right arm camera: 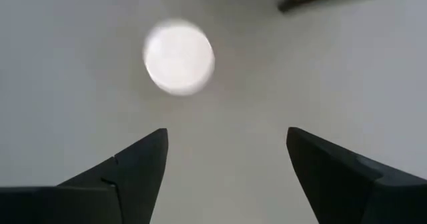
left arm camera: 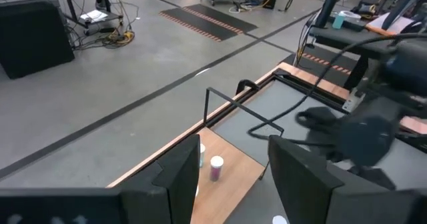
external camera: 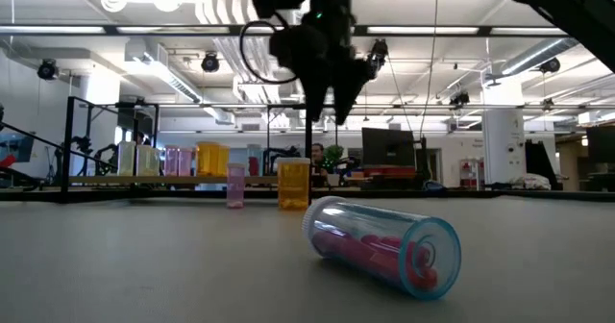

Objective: Pick and place medicine bottles onto shelf by color
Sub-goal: Put the blue pill bottle on the shelf aligned with the other blue pill bottles

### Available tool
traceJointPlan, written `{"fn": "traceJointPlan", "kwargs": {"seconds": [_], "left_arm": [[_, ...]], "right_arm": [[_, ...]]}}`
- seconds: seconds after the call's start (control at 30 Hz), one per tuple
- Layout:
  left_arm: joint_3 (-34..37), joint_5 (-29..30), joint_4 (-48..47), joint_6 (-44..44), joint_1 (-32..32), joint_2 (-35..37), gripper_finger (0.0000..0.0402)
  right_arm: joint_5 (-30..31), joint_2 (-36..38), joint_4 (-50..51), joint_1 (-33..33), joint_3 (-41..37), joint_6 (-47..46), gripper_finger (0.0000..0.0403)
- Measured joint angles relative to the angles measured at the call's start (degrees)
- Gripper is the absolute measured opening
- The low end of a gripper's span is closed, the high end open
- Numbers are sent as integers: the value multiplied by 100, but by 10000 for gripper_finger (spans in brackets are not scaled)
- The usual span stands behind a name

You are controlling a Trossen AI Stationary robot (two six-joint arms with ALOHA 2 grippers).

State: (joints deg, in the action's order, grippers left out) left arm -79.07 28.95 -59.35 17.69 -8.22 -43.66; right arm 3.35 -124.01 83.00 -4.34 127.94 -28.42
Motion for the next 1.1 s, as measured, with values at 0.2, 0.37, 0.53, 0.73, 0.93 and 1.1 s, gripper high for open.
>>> {"fn": "traceJointPlan", "kwargs": {"seconds": [0.2, 0.37, 0.53, 0.73, 0.93, 1.1], "left_arm": [[0, 0, 0, -2, 2, -30, 162], [0, -2, -28, -50, 2, -70, 162], [0, -37, -31, -50, 2, -67, 162], [0, -629, -33, 4, 2, -76, 162], [0, -898, -31, 9, 2, -83, 162], [0, -993, -34, 415, 2, -67, 162]], "right_arm": [[422, 293, 717, 578, -407, -856, 284], [87, 626, 673, 1314, -974, -2000, 277], [-432, 749, 466, 2014, -1427, -3536, 274], [-992, 732, -1126, 2569, -1885, -4555, 274], [-714, 728, -2565, 2824, -2169, -4939, 282], [-469, 728, -2865, 2877, -2379, -5488, 280]]}}
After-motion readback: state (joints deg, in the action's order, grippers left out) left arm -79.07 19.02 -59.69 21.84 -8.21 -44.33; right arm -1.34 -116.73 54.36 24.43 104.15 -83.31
